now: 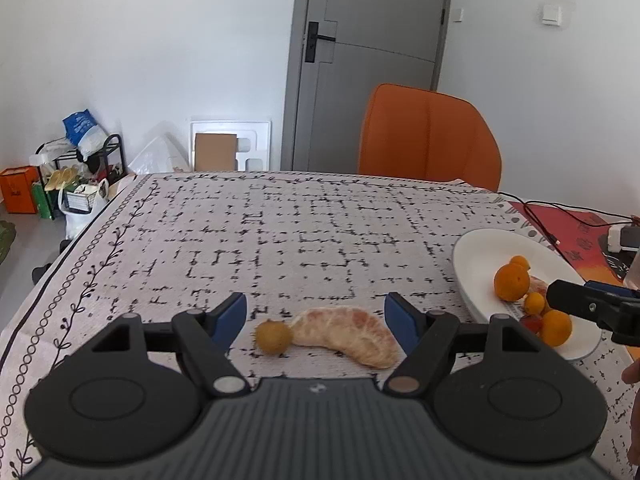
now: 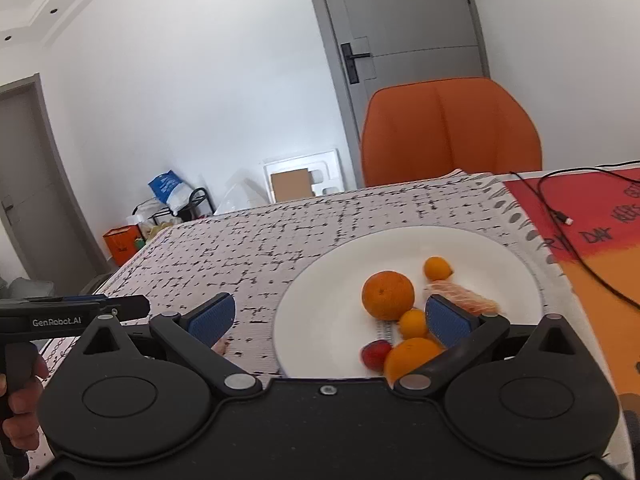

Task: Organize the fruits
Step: 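Move both open grippers back toward the last kiwi and pomelo segment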

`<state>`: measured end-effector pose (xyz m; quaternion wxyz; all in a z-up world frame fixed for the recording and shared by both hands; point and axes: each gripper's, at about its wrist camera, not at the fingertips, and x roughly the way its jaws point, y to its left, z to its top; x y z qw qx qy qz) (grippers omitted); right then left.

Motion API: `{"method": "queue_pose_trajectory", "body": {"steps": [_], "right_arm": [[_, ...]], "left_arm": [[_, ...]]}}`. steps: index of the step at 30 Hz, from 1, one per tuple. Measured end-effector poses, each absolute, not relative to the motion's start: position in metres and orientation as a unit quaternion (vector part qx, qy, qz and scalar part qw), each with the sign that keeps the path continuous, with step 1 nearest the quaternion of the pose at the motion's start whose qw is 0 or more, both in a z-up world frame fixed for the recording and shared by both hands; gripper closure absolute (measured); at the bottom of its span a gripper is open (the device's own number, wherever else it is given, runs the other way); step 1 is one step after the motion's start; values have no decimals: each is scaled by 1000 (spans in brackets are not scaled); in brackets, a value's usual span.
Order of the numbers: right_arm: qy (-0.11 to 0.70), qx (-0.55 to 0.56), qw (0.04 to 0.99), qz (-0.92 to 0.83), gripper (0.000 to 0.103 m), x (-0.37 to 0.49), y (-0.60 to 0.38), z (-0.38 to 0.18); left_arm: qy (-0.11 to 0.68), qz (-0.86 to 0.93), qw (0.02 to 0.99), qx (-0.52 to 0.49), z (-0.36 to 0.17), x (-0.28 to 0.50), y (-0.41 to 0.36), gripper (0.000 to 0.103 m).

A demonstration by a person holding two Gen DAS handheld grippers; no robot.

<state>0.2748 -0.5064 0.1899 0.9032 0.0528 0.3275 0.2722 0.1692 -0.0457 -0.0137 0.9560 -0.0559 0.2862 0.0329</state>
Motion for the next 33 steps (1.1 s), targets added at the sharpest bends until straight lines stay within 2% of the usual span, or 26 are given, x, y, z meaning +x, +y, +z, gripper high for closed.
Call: {"method": "queue_pose_trajectory", "body": {"steps": [26,30,33], "right_arm": [[344,-4,880,329,0,274,-446,180],[352,-4,875,334,0,277,-443,178],[354,-5,871,341,1,278,-439,177]], "left_arm": [[316,45,942,-98,-45,181,-10,29],[317,41,942,-106,-50,184,-9,34],[318,39,941,-106,-53,187,-10,43]]}}
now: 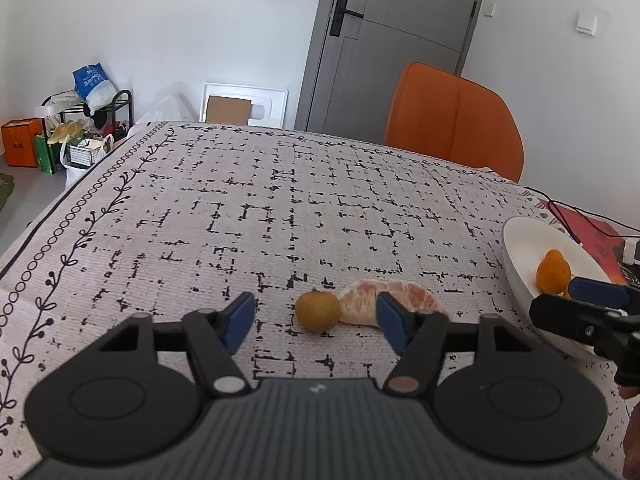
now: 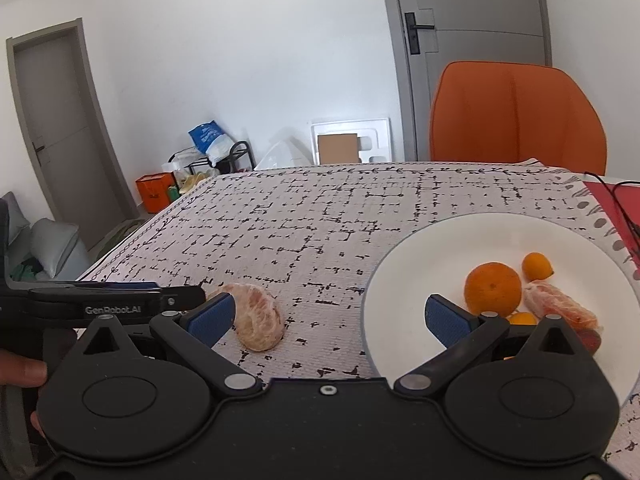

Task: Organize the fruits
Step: 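Grasp the kiwi with the left gripper while the right gripper grasps the peeled pomelo segment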

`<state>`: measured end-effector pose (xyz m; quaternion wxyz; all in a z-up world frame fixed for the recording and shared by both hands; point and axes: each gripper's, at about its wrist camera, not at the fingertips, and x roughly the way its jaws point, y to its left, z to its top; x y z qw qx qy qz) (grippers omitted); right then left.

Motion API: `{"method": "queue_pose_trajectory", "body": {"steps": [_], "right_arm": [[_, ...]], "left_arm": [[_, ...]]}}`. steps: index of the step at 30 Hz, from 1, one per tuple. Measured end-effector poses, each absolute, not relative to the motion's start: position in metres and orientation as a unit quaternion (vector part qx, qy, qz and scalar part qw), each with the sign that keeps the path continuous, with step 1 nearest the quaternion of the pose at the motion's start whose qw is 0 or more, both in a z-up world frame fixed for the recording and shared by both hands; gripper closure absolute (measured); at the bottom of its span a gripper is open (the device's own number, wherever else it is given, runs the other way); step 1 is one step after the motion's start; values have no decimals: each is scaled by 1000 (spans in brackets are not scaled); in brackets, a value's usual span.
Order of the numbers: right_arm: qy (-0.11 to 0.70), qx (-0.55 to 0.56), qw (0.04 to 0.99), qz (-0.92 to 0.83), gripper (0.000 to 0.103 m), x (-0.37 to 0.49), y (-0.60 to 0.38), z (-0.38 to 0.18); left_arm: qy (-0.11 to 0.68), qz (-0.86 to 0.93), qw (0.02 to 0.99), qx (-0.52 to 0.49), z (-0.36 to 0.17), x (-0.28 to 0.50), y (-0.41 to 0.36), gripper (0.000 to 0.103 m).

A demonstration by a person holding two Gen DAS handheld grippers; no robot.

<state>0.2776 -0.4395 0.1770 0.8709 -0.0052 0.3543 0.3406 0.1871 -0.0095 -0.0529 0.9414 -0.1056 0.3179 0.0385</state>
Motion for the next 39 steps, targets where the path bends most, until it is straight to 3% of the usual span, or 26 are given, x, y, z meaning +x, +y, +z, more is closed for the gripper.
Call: {"method": "queue_pose_trajectory", "body": {"steps": [3,8,13,17,27,39], "right_arm": [[349,-8,876,333,1,277,-437,177],[357,-11,874,329,10,281,-432,176],[353,-18,873,336,12,280,-427,178],[358,-21,867,345,21,280,-421,177],[362,-42,852,375,24,280,-397,170],[369,-70,830,413,34,280,-367,162]], "left_arm": [[321,37,939,-114,-55,189,-7,51],[321,40,938,-123,-59,192,-5,55],[321,34,937,-133,-64,195,-4,78],[316,38,939,-133,-61,191,-3,78],[308,60,940,-132,-56,181,10,78],[304,91,938,-141,-55,165,28,78]]}}
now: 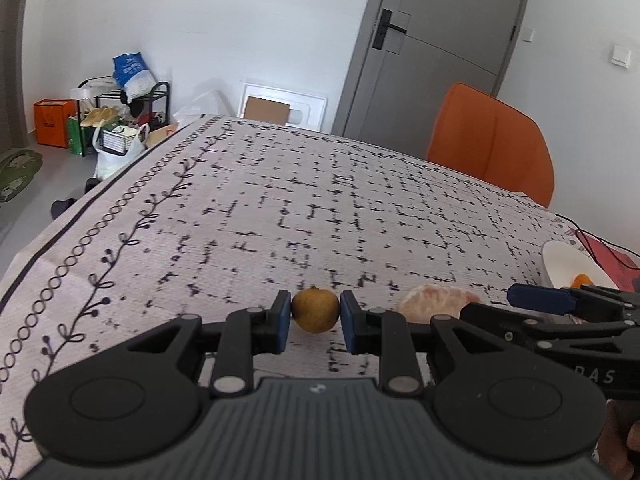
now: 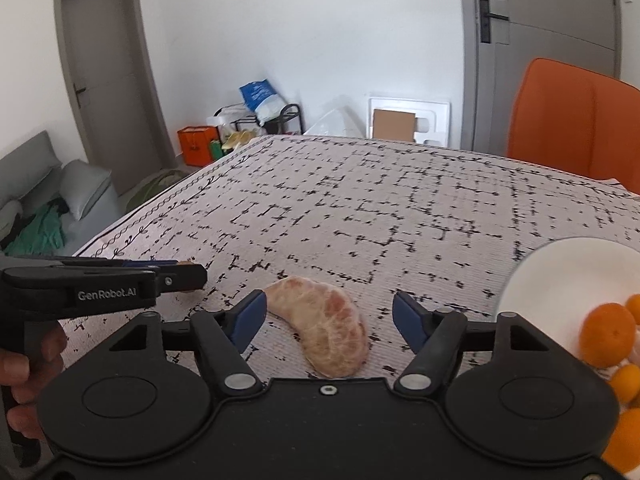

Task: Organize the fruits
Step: 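Grasp the kiwi with the left gripper while the right gripper grasps the peeled pomelo segment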

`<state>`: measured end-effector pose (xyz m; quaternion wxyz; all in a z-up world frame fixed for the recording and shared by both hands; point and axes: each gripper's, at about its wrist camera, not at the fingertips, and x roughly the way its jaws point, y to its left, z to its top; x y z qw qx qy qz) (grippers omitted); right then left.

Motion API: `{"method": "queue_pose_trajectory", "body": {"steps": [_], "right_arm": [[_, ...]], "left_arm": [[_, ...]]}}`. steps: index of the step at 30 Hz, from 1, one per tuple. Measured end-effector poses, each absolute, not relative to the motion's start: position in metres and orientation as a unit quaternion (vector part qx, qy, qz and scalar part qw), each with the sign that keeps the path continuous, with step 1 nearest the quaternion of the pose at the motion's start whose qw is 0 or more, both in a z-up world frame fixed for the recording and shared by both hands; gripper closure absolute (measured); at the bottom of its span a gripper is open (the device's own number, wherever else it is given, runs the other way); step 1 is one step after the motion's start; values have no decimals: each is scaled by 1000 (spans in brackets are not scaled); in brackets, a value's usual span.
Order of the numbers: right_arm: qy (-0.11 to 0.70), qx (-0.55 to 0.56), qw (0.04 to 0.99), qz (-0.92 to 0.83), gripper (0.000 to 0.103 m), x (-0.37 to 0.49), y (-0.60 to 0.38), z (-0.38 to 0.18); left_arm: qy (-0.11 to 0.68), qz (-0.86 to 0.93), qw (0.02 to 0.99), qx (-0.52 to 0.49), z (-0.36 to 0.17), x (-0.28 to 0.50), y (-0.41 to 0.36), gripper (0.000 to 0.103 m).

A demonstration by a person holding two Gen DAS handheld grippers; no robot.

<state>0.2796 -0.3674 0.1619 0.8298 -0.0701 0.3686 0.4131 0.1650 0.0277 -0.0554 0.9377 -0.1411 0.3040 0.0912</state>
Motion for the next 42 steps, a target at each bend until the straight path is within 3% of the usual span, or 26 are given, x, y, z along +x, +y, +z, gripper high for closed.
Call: {"method": "queue_pose_trajectory", "body": {"steps": [24,33,35,42], "right_arm": [[385,-103,808,433,39,277,-344,145],[377,-122,812,428,50,271,-343,145],[372,-136,816,420,61,272,-338,145],[376,-132,818,415,65,272,-342,148]], "left_arm": [[285,121,938,-156,-48,137,49,78],[284,110,939,-158,-48,135,46,78],[284,108,939,-161,-48,135,47,78],[284,97,941,-159,-47,137,43,78]]}}
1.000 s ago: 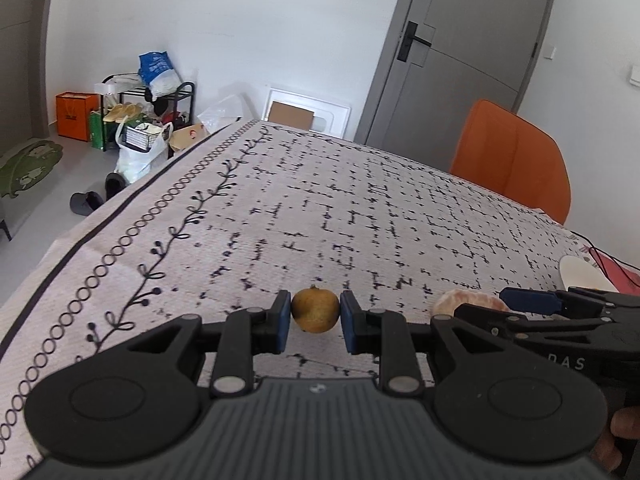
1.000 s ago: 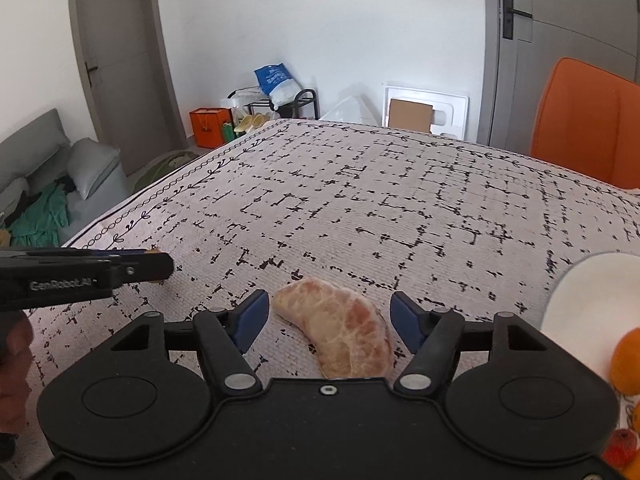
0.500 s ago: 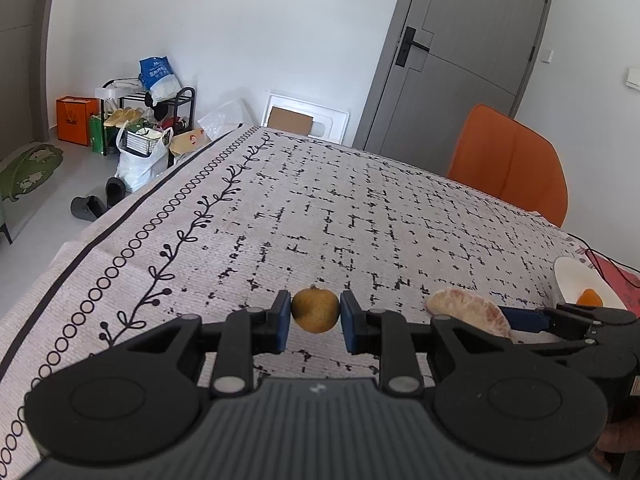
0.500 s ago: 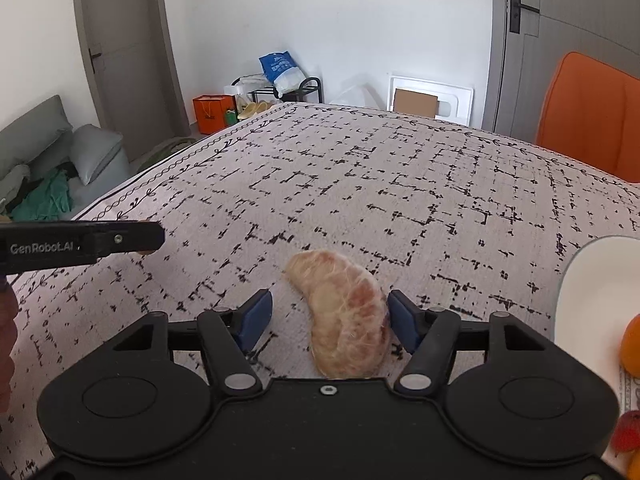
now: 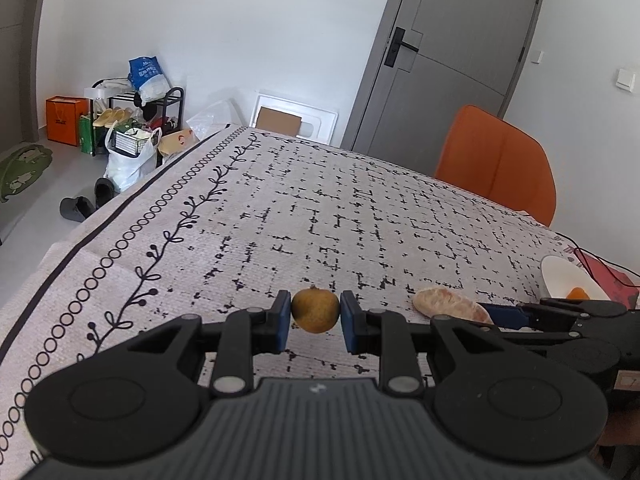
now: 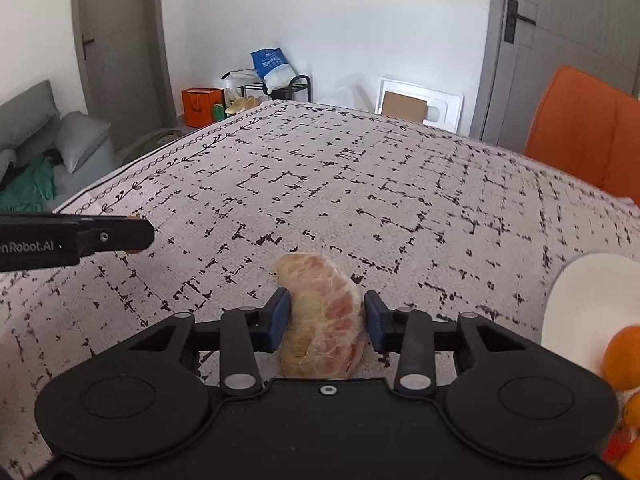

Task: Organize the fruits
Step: 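Grasp the kiwi with the left gripper while the right gripper grasps the peeled pomelo segment, then carry the kiwi with the left gripper while the right gripper carries the pomelo segment over the bowl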

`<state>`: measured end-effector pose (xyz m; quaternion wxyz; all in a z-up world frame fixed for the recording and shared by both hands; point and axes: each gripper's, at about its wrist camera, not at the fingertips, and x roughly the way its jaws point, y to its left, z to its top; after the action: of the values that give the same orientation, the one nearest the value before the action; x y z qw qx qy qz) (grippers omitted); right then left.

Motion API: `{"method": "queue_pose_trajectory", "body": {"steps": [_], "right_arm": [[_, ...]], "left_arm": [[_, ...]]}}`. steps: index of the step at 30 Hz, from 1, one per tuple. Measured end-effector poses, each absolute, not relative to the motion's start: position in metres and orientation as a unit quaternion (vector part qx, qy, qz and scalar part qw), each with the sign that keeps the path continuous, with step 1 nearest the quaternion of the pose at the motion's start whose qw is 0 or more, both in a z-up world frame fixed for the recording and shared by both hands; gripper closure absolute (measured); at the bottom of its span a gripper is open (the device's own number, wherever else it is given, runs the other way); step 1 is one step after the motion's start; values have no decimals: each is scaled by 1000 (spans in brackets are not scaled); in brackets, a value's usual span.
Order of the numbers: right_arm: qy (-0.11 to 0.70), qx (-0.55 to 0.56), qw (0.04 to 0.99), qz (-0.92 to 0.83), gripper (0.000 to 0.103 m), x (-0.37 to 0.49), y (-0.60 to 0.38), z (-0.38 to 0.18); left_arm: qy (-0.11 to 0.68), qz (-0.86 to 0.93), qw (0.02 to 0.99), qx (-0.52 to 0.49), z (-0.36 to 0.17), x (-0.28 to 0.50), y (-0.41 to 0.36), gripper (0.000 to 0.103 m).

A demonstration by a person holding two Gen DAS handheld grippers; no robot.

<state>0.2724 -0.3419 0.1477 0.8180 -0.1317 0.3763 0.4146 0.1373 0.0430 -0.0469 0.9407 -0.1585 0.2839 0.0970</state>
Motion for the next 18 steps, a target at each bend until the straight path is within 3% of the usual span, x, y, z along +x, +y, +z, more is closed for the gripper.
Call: {"method": "queue_pose_trajectory", "body": {"steps": [18], "right_arm": [[357,-73,849,382,65,274,-393,176]], "left_arm": [[269,46,953,-132,-26,155,-3,78]]}}
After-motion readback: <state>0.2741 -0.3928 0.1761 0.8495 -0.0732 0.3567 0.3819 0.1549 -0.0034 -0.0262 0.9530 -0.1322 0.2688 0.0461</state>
